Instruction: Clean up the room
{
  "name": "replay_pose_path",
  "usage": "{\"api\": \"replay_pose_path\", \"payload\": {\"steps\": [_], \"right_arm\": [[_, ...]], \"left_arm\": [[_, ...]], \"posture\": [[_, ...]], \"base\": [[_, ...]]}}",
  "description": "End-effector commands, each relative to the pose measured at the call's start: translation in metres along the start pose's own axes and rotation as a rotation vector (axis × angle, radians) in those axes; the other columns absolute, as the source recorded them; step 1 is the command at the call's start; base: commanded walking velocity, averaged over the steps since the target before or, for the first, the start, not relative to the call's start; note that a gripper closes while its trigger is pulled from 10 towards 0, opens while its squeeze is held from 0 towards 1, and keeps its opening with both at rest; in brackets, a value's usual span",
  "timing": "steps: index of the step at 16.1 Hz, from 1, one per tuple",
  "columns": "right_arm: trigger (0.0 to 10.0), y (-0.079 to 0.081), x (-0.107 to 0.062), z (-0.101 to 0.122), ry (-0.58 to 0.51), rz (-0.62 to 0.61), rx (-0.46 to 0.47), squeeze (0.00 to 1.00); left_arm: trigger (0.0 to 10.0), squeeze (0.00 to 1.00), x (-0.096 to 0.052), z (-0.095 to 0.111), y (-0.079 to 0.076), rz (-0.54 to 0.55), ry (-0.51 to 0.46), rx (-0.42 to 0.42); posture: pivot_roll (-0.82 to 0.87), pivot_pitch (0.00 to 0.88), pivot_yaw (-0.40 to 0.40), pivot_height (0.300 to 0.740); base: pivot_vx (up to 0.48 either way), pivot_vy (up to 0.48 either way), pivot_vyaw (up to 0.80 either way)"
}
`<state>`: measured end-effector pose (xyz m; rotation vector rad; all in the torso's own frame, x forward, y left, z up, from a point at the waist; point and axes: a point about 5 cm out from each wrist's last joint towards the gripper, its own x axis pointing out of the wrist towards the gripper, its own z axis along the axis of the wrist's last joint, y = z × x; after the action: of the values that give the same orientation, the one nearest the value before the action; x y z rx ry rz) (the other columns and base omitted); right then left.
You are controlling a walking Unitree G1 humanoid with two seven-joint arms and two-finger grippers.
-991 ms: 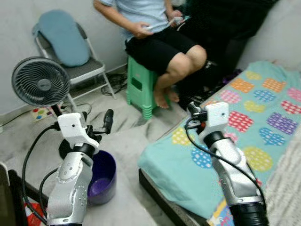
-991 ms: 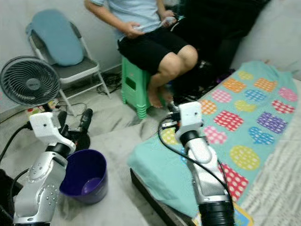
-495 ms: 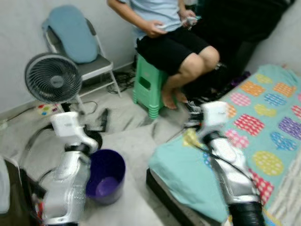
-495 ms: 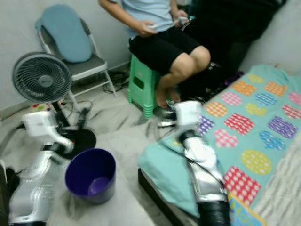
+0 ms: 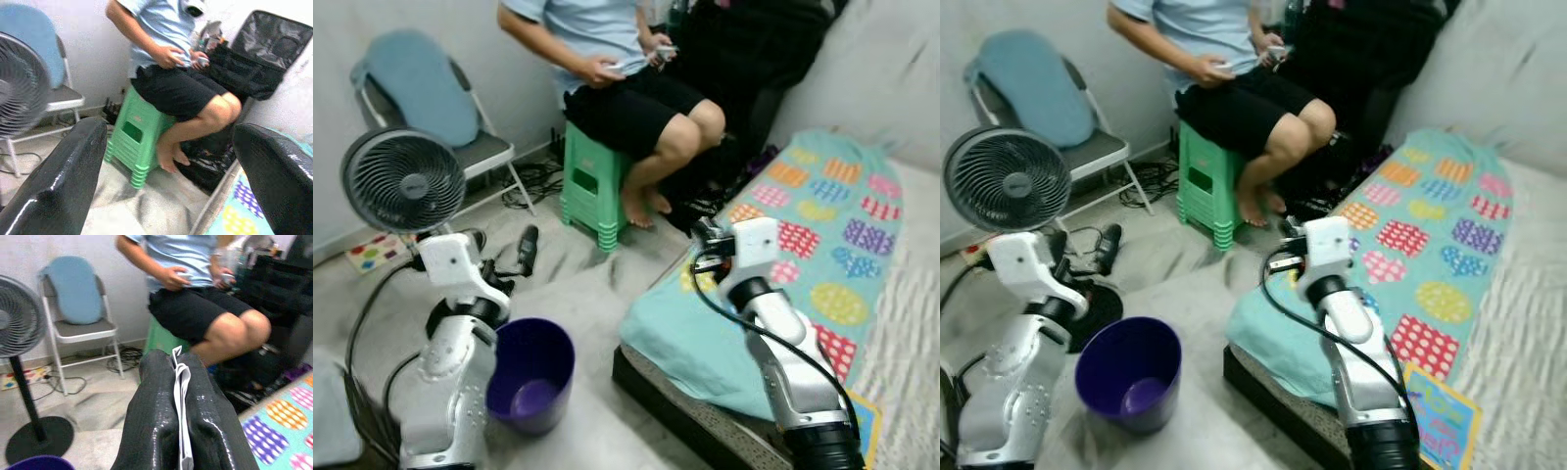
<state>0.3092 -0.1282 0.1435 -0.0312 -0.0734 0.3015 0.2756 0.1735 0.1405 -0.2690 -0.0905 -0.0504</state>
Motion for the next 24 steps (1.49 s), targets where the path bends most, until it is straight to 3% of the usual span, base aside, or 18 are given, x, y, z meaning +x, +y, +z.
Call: {"api": "replay_pose_path", "payload": {"steps": [1,8,12,18,24], "right_arm": [[10.0,-0.004,0.001,0.006,-0.019,-0.004,-0.012,0.0],[10.0,-0.002,0.001,0.007,-0.027,0.013,-0.028,0.0],[10.0,-0.001,0.0,0.006,-0.03,0.022,-0.03,0.0],[10.0,-0.001,0.0,0.005,-0.027,0.022,-0.02,0.0],[10.0,-0.001,0.0,0.005,-0.026,0.025,-0.023,0.0]], "left_arm": [[10.0,0.0,0.001,0.002,-0.004,-0.013,-0.011,-0.003],[10.0,0.0,0.001,0.003,-0.006,-0.039,-0.025,-0.012],[10.0,0.0,0.001,0.002,-0.008,-0.054,-0.02,-0.026],[10.0,0.0,0.001,0.002,-0.01,-0.067,-0.016,-0.024],[10.0,0.0,-0.002,0.006,-0.016,-0.14,-0.049,-0.042]], "posture": [[-0.07,0.0,0.0,0.74],[-0.07,0.0,-0.001,0.74],[-0.07,0.0,0.001,0.74],[-0.07,0.0,0.001,0.74],[-0.07,0.0,0.002,0.74]], "base": [[0.0,0.0,0.0],[0.0,0.0,0.0],[0.0,0.0,0.75],[0.0,0.407,0.07],[0.0,0.0,0.0]]}}
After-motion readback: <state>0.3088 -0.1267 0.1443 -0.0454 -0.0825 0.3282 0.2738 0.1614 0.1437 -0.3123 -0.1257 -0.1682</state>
